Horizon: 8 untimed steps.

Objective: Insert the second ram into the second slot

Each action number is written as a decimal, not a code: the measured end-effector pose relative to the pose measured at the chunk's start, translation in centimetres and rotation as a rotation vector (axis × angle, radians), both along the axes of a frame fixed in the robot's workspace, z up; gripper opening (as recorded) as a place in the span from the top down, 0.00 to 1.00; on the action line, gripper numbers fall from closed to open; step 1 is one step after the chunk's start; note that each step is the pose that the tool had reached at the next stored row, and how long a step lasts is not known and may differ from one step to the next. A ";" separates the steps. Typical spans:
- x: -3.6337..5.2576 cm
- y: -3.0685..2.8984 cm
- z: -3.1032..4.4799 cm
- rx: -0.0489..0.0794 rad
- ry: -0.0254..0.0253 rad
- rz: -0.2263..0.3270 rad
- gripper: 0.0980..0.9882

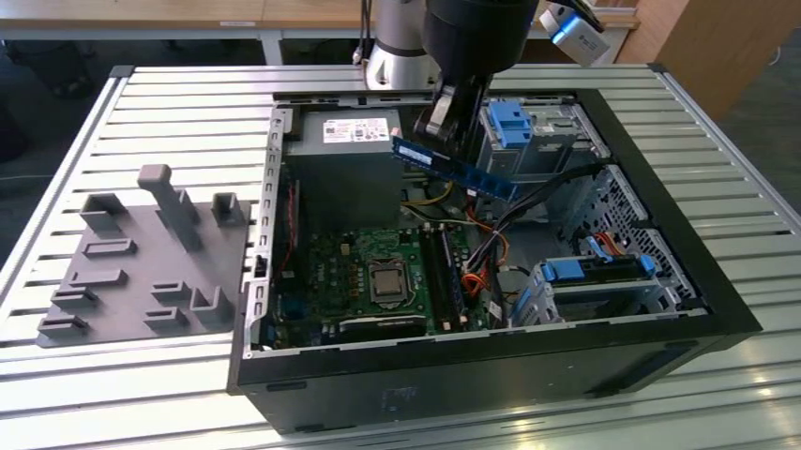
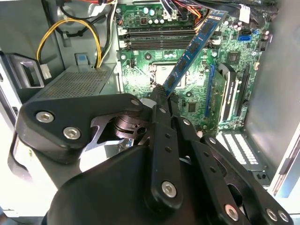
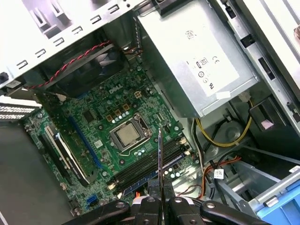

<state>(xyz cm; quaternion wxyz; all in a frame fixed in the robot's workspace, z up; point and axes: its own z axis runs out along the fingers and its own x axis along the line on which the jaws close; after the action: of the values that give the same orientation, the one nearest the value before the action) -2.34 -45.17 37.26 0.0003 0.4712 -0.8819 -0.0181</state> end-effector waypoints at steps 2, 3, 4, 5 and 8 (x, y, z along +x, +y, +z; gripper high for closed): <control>0.00 0.00 0.00 0.000 0.0000 -0.018 0.96; 0.00 0.00 0.00 0.000 0.0000 -0.026 0.96; 0.00 0.00 0.00 0.000 0.0000 -0.033 0.96; 0.00 0.00 0.00 0.000 0.0000 -0.039 0.96; 0.00 0.00 0.00 0.000 0.0000 -0.060 0.96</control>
<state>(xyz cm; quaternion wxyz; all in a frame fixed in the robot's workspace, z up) -2.34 -45.17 37.26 -0.0002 0.4444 -0.8957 -0.0181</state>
